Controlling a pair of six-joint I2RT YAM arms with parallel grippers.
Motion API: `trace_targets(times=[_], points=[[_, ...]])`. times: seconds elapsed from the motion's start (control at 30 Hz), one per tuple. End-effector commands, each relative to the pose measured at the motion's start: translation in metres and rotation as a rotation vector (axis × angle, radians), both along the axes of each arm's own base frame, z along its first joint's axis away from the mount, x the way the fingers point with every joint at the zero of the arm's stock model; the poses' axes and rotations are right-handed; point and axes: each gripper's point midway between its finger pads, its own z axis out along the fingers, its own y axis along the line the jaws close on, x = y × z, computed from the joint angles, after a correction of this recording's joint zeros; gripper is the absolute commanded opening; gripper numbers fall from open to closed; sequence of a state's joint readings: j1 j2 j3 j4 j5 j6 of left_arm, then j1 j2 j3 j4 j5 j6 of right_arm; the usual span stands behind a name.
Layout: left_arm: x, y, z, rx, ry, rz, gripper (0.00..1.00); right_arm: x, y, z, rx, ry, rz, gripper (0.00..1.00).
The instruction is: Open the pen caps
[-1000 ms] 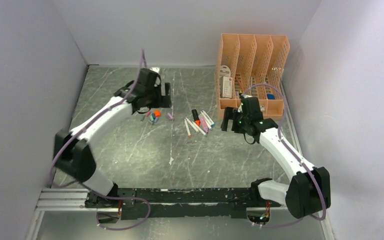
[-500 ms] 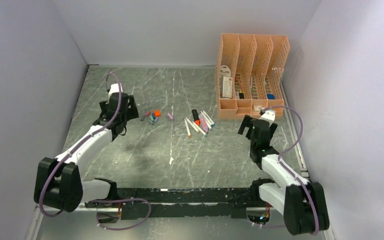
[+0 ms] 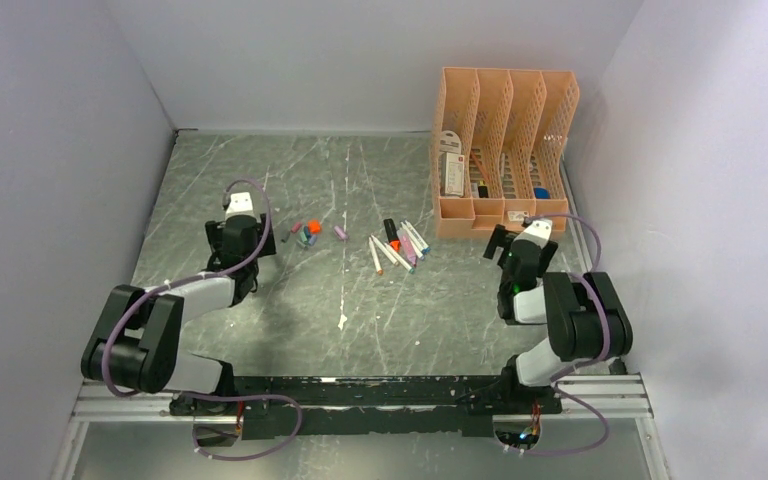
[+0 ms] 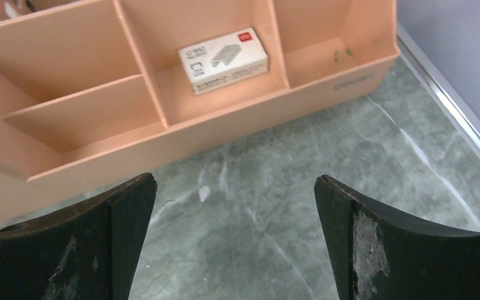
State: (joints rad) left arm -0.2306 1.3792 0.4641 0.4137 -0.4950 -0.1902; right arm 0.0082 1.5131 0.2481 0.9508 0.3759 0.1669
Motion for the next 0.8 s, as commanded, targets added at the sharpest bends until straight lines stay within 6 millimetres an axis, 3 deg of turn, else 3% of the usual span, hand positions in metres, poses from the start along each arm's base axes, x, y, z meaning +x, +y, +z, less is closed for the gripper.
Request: trace_targets(times=[0.0, 0.2, 0.4, 0.47, 0.63, 0.7, 0.77], points=[[0.025, 0.004, 0.032, 0.055, -0.152, -0.027, 1.00, 0.017, 0.009, 0.030, -0.050, -0.157, 0.066, 1.00], [0.028, 0.009, 0.030, 0.031, -0.178, -0.046, 1.00, 0.015, 0.030, 0.032, -0.100, -0.186, 0.194, 1.00], [0.026, 0.013, 0.006, -0.029, -0.169, -0.128, 1.00, 0.022, 0.026, 0.024, -0.090, -0.125, 0.153, 1.00], [0.030, 0.013, 0.014, -0.005, -0.218, -0.145, 1.00, 0.022, 0.026, 0.025, -0.095, -0.137, 0.153, 1.00], [0.038, 0.015, 0.007, 0.045, -0.244, -0.167, 0.99, 0.022, 0.026, 0.024, -0.093, -0.131, 0.153, 1.00], [0.034, 0.016, -0.001, 0.023, -0.202, -0.153, 1.00, 0.022, 0.025, 0.024, -0.093, -0.131, 0.152, 1.00], [0.025, 0.021, 0.005, 0.011, -0.287, -0.134, 1.00, 0.022, 0.025, 0.024, -0.094, -0.132, 0.152, 1.00]])
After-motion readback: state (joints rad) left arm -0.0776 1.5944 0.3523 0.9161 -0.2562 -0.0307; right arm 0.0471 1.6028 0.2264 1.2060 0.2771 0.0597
